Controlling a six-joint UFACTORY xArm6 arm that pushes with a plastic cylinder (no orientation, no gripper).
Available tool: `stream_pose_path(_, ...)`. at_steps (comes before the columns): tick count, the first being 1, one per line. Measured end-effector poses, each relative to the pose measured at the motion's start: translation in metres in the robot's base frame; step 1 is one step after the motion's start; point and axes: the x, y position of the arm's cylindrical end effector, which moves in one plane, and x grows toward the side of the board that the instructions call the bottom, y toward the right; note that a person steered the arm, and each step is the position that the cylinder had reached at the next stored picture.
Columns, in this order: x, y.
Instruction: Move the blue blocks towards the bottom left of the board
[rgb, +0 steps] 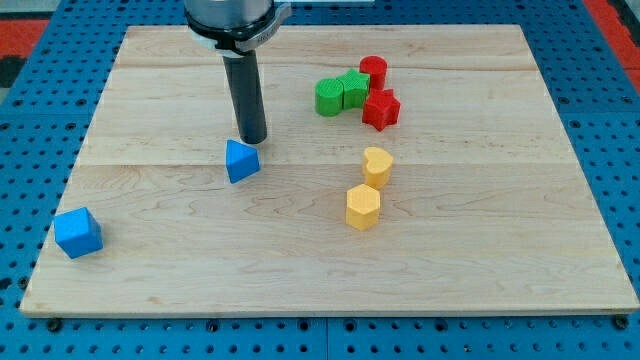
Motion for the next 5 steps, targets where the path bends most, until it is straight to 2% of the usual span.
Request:
stream_pose_path(2,-0.003,-0.040)
stream_pose_path(3,-0.003,-0.040)
stream_pose_path(4,-0.003,-0.014)
stream_pose_path(5,-0.003,0.036)
